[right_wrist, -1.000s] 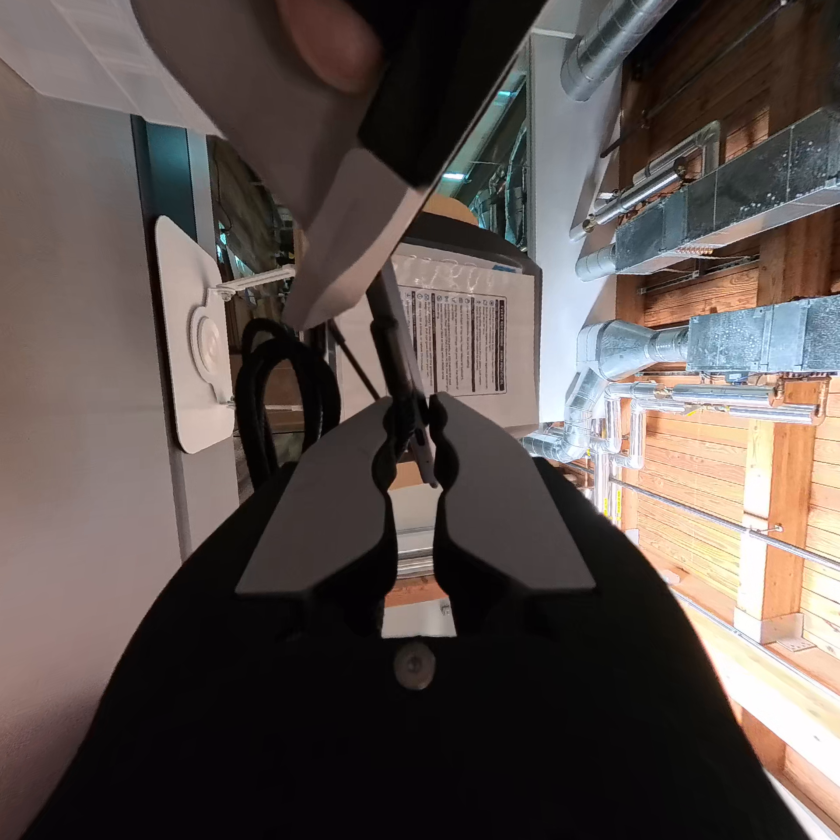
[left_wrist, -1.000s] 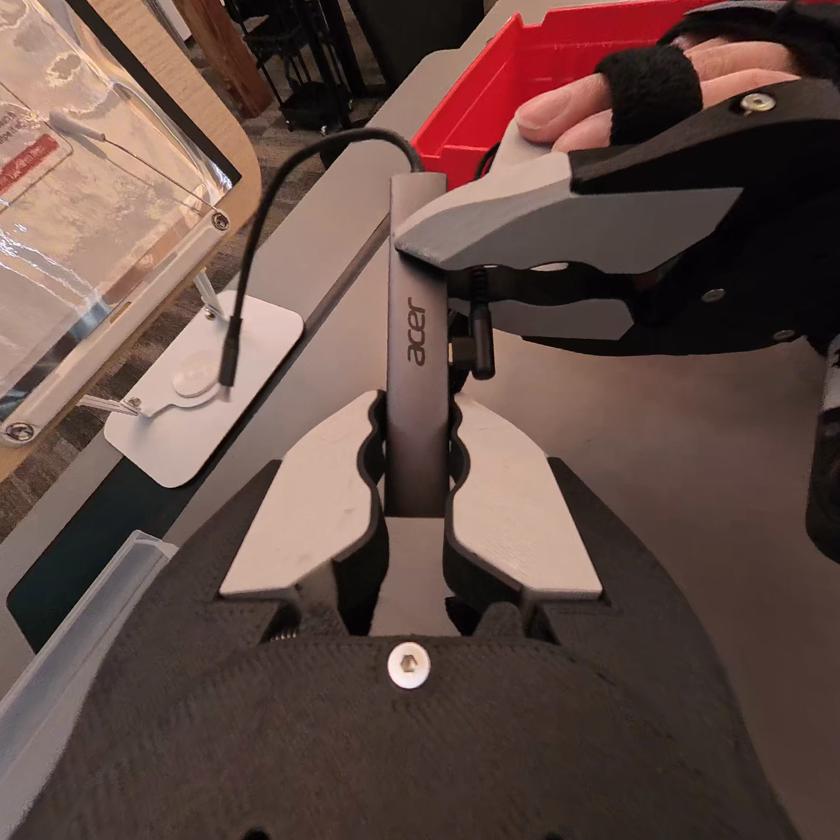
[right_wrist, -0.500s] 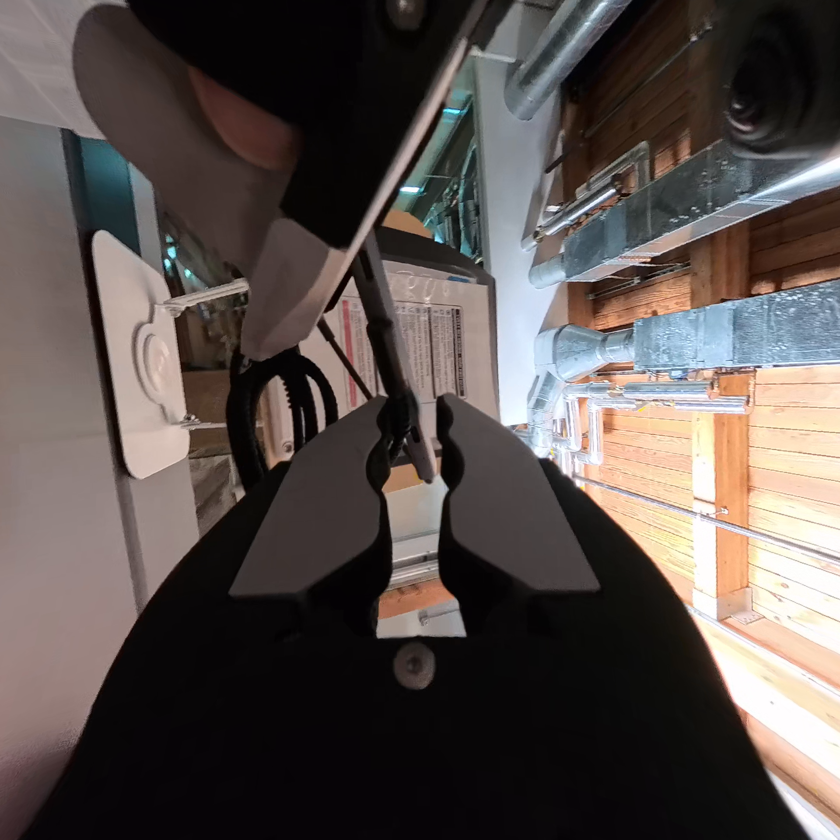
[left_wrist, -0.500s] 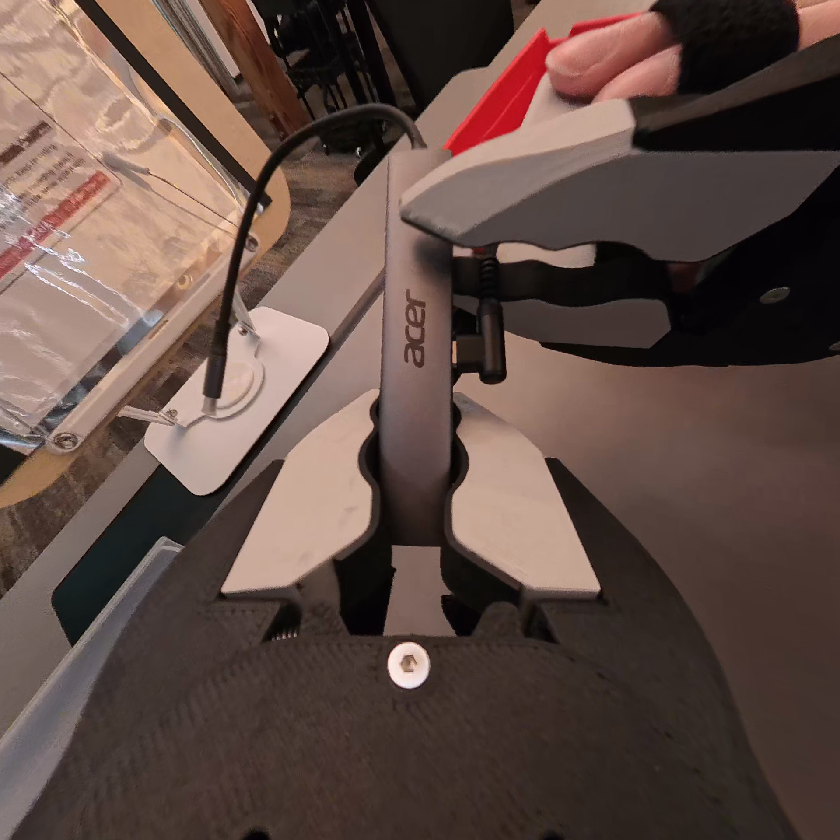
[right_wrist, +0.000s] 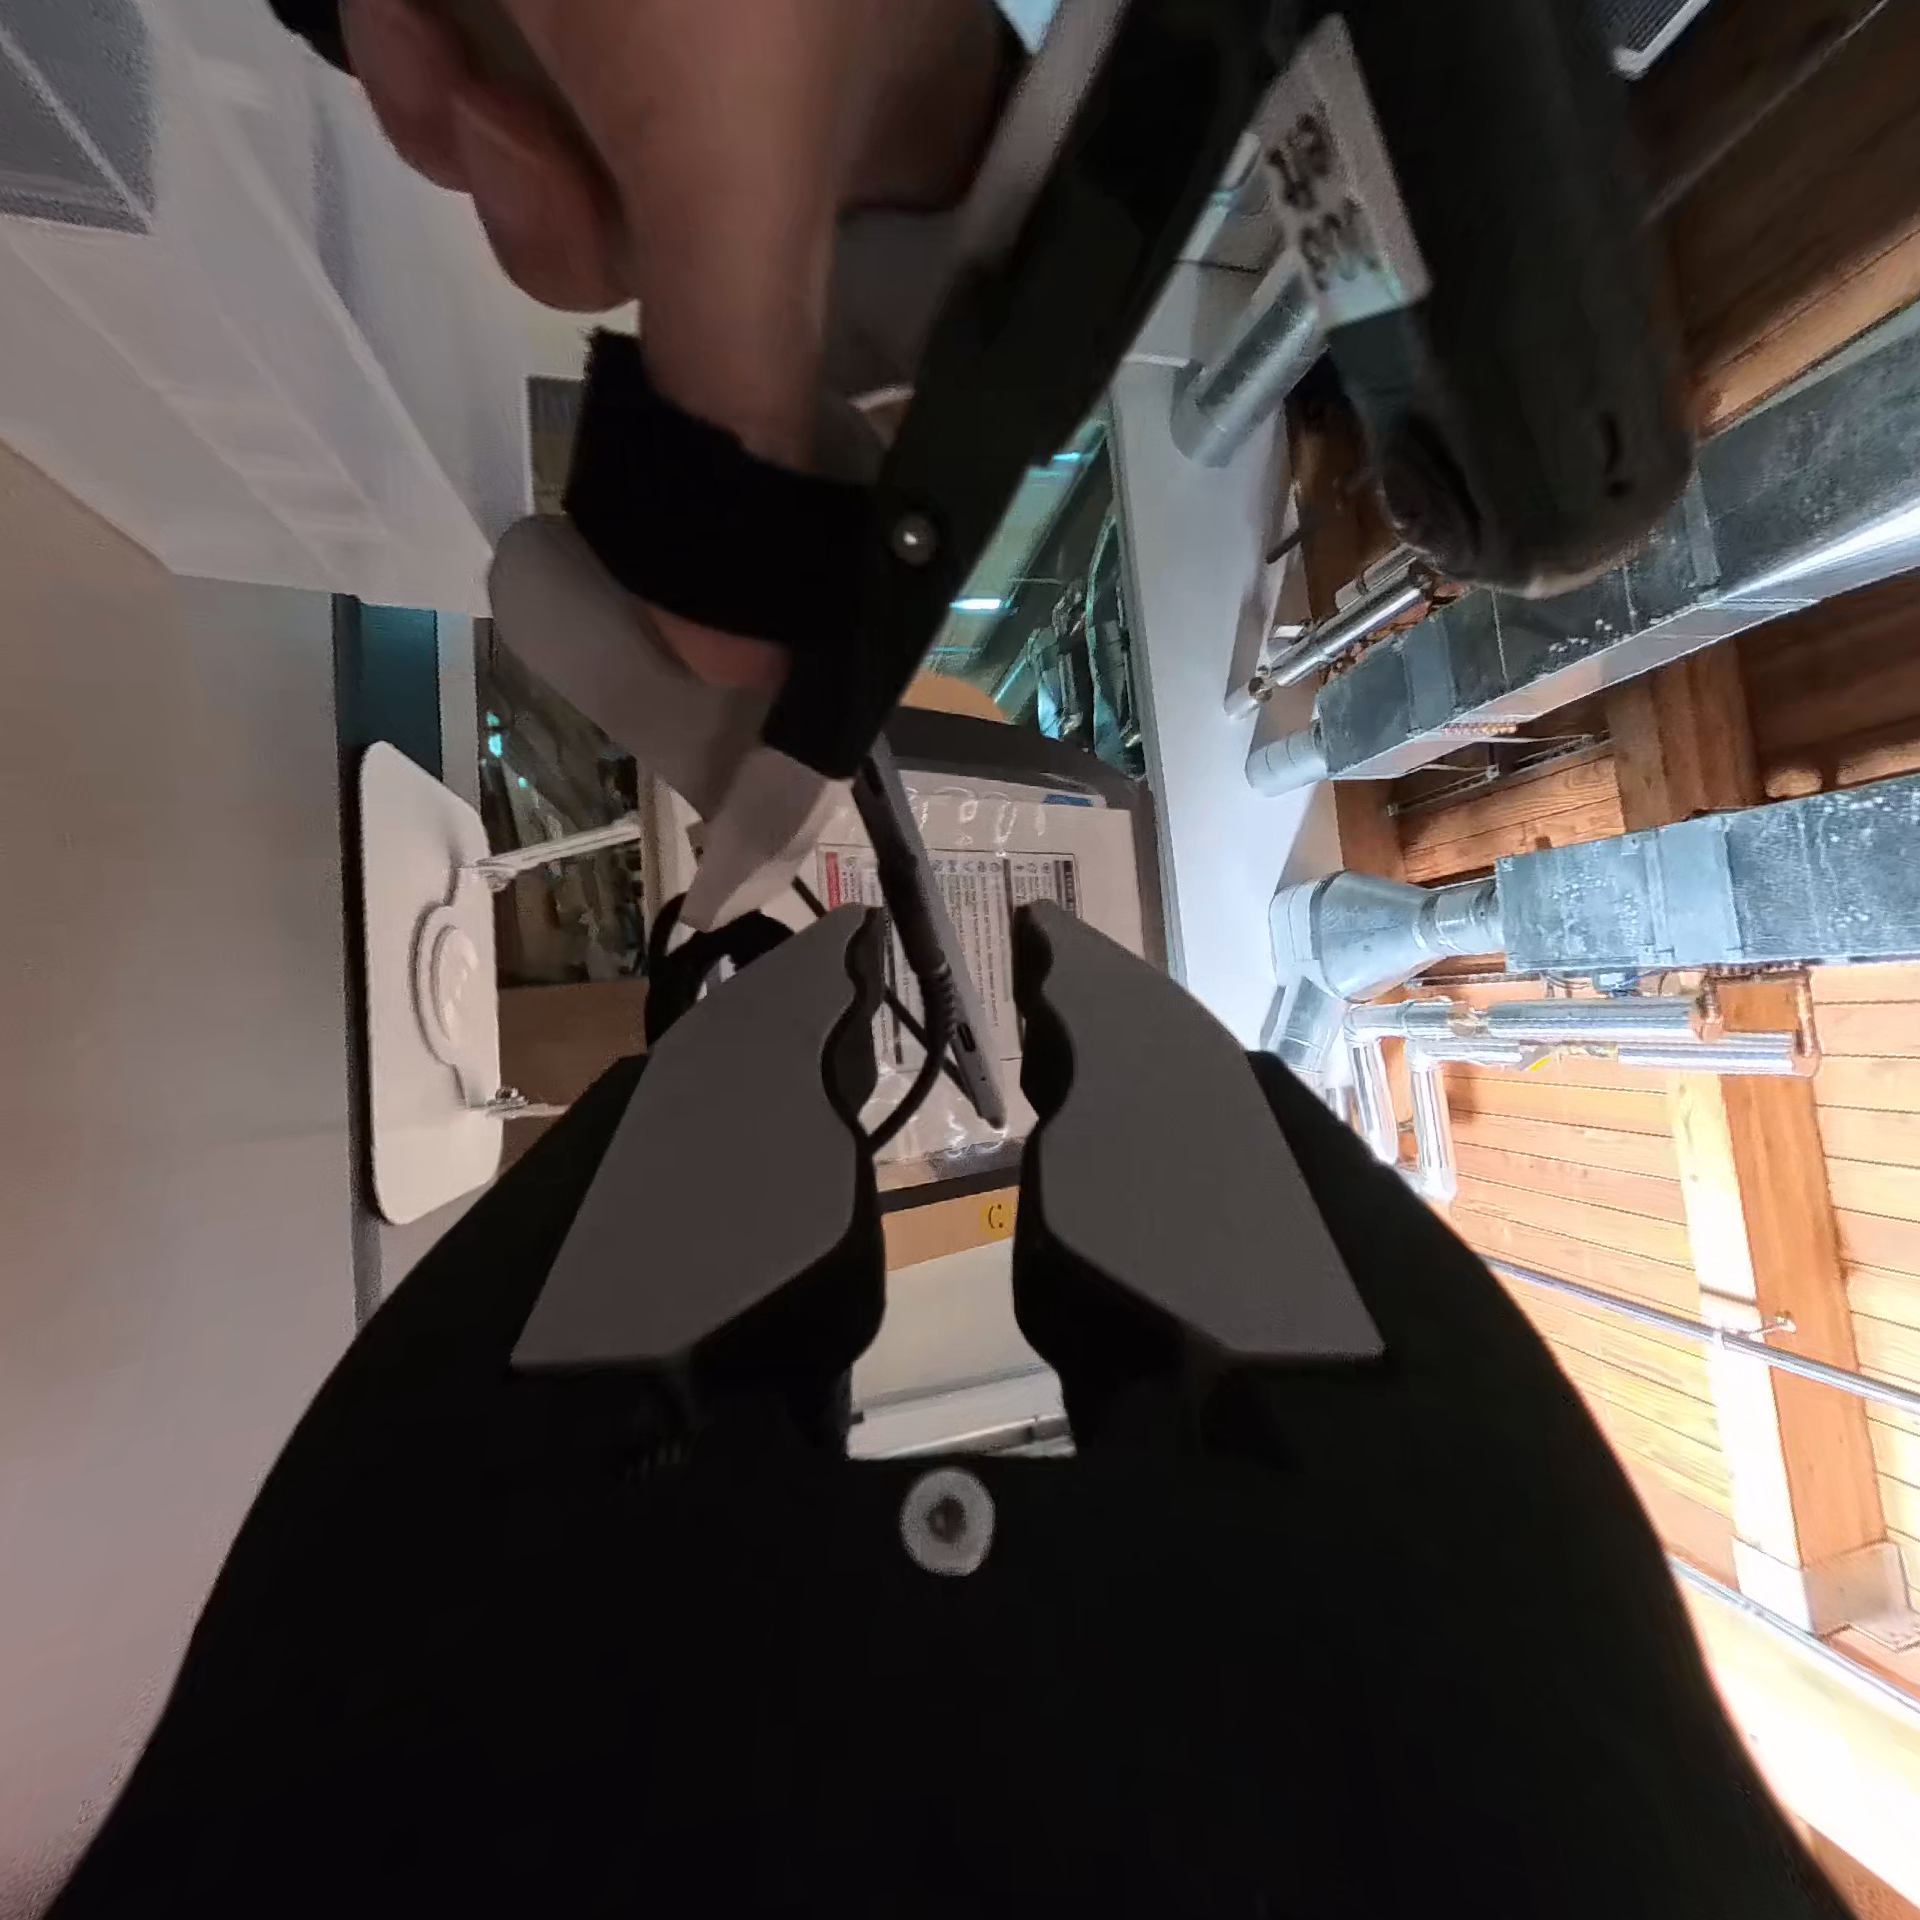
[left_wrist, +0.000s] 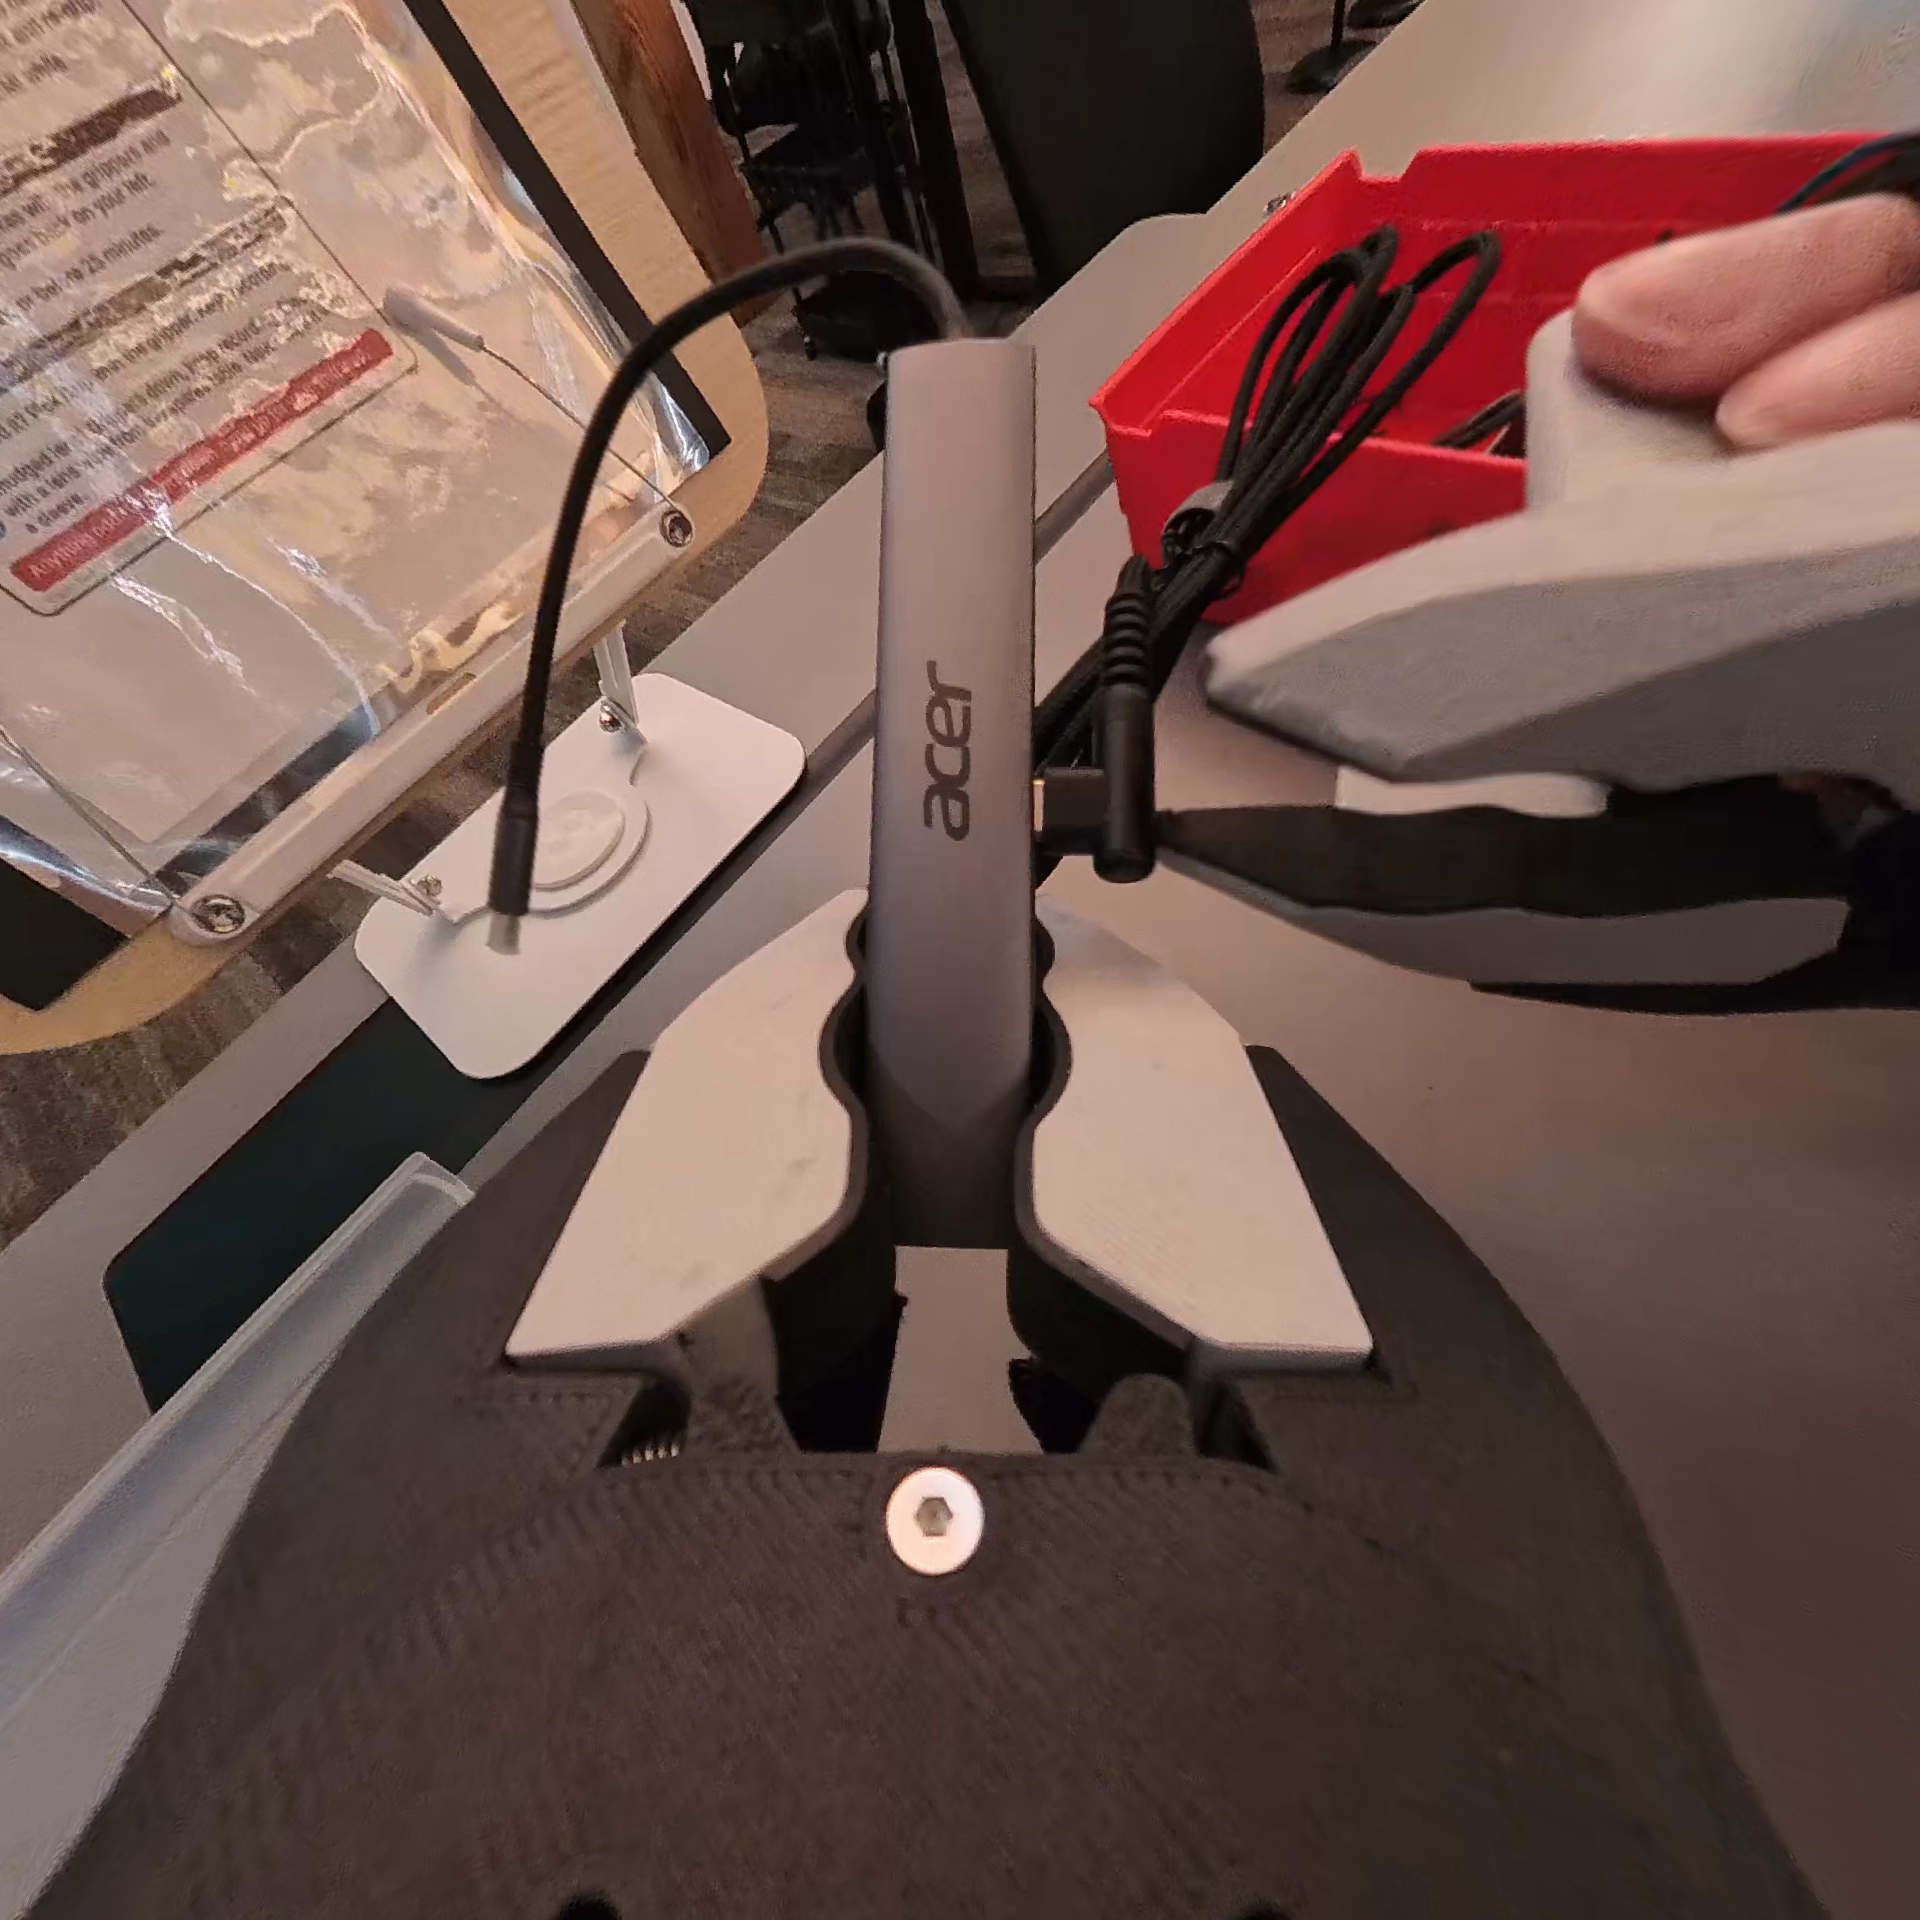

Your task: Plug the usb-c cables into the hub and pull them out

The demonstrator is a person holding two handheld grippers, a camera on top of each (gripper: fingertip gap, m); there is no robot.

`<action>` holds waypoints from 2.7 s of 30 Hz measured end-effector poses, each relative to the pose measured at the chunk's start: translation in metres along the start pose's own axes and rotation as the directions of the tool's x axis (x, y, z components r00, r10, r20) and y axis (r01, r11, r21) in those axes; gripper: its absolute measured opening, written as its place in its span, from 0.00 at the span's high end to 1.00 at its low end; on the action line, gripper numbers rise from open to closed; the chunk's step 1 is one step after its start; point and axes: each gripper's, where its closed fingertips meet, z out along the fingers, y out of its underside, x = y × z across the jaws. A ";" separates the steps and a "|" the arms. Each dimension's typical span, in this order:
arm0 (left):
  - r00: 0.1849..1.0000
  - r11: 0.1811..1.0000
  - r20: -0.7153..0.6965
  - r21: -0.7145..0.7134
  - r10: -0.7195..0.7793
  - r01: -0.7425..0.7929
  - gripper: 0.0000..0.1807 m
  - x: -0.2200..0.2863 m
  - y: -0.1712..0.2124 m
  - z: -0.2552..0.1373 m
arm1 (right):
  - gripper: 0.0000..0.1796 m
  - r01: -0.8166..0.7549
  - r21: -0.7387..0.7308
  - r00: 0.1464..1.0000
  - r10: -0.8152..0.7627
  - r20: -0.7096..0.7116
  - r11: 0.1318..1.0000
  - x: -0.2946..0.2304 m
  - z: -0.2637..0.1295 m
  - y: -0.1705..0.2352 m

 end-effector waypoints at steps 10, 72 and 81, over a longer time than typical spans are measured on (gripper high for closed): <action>0.999 0.996 0.006 -0.073 0.043 -0.042 0.87 0.005 0.008 0.003 | 0.94 0.016 -0.061 0.997 -0.011 0.078 0.998 -0.018 0.005 0.002; 0.988 0.990 -0.075 0.027 -0.135 0.137 0.87 -0.027 -0.025 -0.067 | 0.94 -0.542 -0.677 0.190 0.857 0.480 0.499 -0.056 -0.168 0.206; 0.974 0.994 -0.198 0.011 -0.109 0.113 0.87 0.008 -0.028 -0.049 | 0.73 -0.616 -0.546 0.472 0.821 0.322 0.568 0.004 -0.138 0.214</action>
